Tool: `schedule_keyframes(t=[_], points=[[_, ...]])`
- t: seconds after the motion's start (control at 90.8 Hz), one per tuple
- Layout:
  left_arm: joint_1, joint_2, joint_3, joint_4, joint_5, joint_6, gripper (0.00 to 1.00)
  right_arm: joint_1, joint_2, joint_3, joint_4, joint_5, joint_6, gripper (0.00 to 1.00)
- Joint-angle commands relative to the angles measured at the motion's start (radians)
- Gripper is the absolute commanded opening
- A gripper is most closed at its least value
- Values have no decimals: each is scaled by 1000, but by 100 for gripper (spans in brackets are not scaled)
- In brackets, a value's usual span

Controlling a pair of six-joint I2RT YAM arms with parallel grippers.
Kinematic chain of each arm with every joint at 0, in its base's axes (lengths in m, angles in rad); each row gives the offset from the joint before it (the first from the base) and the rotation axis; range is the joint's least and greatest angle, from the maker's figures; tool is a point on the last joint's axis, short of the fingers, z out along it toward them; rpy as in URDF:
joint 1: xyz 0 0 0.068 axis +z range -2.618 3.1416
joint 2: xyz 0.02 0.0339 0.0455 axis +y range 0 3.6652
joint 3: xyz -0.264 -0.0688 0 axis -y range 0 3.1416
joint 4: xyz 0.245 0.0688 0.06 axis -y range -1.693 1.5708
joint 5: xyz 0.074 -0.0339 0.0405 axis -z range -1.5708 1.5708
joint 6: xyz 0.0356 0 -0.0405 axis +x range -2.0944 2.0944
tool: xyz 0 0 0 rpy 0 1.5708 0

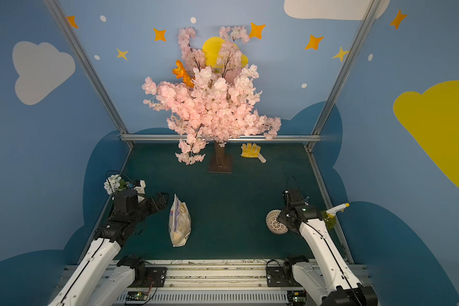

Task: Pour the oats into the breakfast bowl
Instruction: Pick up the bowl from the center of the board.

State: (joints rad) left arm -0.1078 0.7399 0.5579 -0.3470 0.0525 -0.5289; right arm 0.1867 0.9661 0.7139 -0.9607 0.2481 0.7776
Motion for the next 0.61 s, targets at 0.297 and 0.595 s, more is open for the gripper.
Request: schedule_keyframes(t=[0.297,0.595], points=[[-4,-17,-7,-38,53,-23,100,-15,199,-37,133,-49,-11,50],[-5,-61,15,-58,90,-16,100,-20,281,-80,183,-81,-9,35]])
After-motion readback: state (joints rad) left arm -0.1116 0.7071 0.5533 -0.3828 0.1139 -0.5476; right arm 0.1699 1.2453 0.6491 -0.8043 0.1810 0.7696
